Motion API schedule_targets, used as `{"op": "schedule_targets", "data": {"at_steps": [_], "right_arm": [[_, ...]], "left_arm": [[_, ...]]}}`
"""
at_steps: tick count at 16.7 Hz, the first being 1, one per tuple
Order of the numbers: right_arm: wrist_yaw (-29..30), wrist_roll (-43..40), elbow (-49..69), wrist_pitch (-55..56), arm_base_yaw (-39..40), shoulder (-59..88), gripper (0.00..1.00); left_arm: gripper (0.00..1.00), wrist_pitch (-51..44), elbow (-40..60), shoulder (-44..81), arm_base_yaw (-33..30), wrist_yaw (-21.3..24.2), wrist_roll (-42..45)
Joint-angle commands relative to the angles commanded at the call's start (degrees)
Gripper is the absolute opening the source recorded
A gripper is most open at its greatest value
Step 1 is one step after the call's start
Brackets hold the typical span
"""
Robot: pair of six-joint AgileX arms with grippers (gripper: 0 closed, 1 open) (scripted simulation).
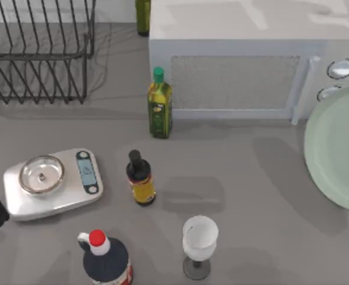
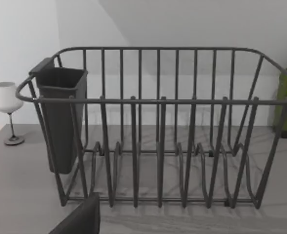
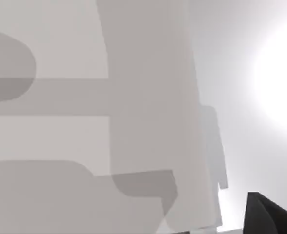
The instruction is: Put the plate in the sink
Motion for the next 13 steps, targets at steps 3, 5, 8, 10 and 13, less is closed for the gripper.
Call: {"op": "schedule_targets", "data": {"at_steps": [3,5,8,10,13], "right_arm": [[-1.7,-9.0,5.6,3.3,-4.2,10.4,0.00],[-2.9,-13.2,8.0,5.5,-5.2,14.7,0.00],[-3.7,-15.2,9.1,6.9,-5.5,16.8,0.00],[-3.7,-15.2,9.1,6.9,-5.5,16.8,0.00],[-3.7,-15.2,9.1,6.9,-5.5,16.8,0.15]], "left_arm": [[1.00,0.0,0.0,0.0,0.0,0.0,0.0],[1.00,0.0,0.0,0.0,0.0,0.0,0.0],[1.00,0.0,0.0,0.0,0.0,0.0,0.0],[1.00,0.0,0.0,0.0,0.0,0.0,0.0],[1.00,0.0,0.0,0.0,0.0,0.0,0.0]]}}
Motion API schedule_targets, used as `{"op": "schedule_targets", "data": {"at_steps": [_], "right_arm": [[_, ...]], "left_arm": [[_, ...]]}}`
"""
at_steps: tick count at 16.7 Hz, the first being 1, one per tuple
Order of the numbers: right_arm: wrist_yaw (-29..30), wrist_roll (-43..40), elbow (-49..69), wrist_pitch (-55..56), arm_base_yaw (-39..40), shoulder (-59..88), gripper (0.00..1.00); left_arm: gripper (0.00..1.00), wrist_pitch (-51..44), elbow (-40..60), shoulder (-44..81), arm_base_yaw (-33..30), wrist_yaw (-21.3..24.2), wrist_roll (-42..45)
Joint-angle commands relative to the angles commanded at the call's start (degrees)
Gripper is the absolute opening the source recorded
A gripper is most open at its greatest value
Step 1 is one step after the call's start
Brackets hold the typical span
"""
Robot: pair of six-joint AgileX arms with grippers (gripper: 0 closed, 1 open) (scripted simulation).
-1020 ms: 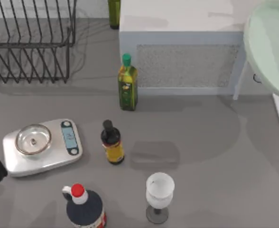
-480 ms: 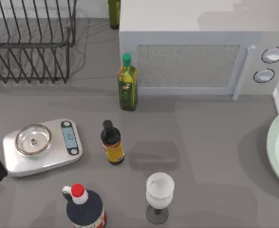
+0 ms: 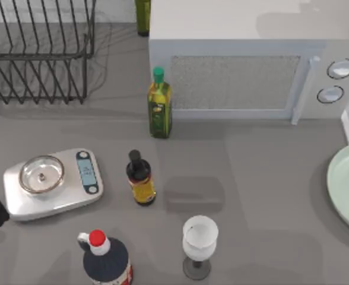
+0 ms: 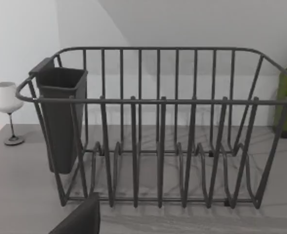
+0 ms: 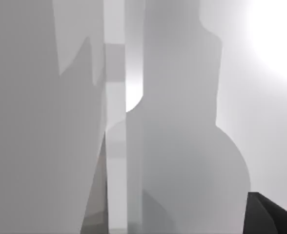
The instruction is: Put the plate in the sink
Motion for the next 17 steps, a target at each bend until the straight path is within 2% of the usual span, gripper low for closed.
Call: {"op": "schedule_targets", "data": {"at_steps": [11,17], "right_arm": [[0.0,0.0,0.0,0.0,0.0,0.0,0.98],[0.0,0.0,0.0,0.0,0.0,0.0,1.00]], "left_arm": [[1.00,0.0,0.0,0.0,0.0,0.0,0.0],[1.00,0.0,0.0,0.0,0.0,0.0,0.0]]}}
